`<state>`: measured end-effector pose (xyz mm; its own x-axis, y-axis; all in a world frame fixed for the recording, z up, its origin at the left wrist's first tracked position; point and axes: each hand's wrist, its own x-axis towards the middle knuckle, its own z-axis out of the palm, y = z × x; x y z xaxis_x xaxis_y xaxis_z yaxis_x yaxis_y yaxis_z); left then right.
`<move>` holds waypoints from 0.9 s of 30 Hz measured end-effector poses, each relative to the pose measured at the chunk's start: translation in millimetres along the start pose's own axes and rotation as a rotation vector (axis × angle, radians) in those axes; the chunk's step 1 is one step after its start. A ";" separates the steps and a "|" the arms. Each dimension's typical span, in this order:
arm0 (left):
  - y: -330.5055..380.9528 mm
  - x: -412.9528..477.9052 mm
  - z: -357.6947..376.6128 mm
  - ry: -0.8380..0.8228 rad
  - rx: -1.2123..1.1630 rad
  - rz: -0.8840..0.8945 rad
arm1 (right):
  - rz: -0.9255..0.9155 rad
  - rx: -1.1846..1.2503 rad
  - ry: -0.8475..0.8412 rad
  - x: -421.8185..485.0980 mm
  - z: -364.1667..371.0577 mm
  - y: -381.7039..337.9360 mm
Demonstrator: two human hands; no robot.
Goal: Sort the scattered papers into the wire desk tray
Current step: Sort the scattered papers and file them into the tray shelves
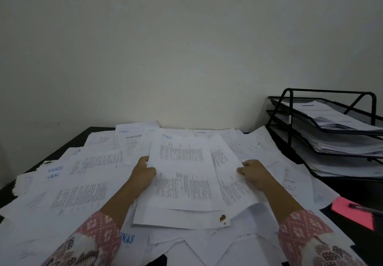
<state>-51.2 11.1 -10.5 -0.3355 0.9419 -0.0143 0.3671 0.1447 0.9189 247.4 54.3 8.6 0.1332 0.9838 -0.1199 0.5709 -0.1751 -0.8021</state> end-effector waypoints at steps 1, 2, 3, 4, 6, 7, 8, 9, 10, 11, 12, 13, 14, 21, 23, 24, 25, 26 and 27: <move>3.2 -0.9 6.0 -0.005 -0.011 0.005 | 0.014 0.043 0.006 -1.9 0.4 0.6; 6.4 -1.5 12.7 -0.016 -0.025 0.010 | 0.035 0.071 0.007 -2.0 2.0 1.1; 9.8 -2.6 19.7 -0.030 -0.038 0.016 | 0.052 0.091 0.005 -2.5 3.6 1.5; 13.3 -3.9 26.6 -0.044 -0.049 0.022 | 0.072 0.125 -0.002 -1.7 5.7 2.0; 19.3 -5.9 40.3 -0.074 -0.062 0.038 | 0.117 0.264 -0.046 0.3 9.1 0.1; 21.4 -6.7 46.2 -0.092 -0.064 0.049 | 0.133 0.315 -0.073 0.4 10.0 -0.8; 23.1 -6.9 51.8 -0.111 -0.066 0.060 | 0.132 0.312 -0.101 0.1 10.0 -1.7; 25.3 -7.3 56.7 -0.131 -0.060 0.073 | 0.098 0.256 -0.131 0.7 9.5 -0.6; 26.4 -6.7 60.1 -0.148 -0.042 0.088 | 0.053 0.176 -0.158 0.6 8.1 0.8; 27.2 -5.9 62.0 -0.160 -0.019 0.104 | 0.007 0.116 -0.168 0.3 6.5 2.9; 26.2 -3.7 62.7 -0.160 -0.004 0.112 | -0.018 0.070 -0.159 0.5 4.4 4.5; 25.3 -0.2 60.7 -0.142 0.026 0.129 | -0.041 0.065 -0.129 1.3 1.1 7.7; 21.9 5.8 56.8 -0.091 0.078 0.149 | -0.056 0.073 -0.102 2.4 -2.9 10.0; 5.4 47.5 7.6 0.298 0.669 0.024 | -0.058 0.187 0.070 16.1 -20.3 24.1; 3.3 55.3 -0.5 0.253 0.752 -0.066 | -0.034 0.244 0.109 22.3 -17.7 25.9; 1.4 59.5 -2.7 0.238 0.756 -0.099 | -0.027 0.268 0.121 24.8 -15.9 25.7; -0.4 64.1 -3.2 0.233 0.758 -0.118 | -0.017 0.279 0.134 29.1 -14.5 26.0; -2.6 68.2 -4.1 0.234 0.771 -0.126 | -0.016 0.305 0.149 31.8 -13.3 25.9; -5.4 70.1 -4.7 0.241 0.797 -0.123 | -0.014 0.324 0.164 33.5 -12.9 27.5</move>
<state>-80.8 75.0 -14.6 -0.5563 0.8279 0.0713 0.7881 0.4984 0.3613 278.0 81.9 -9.9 0.2698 0.9623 -0.0331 0.2906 -0.1142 -0.9500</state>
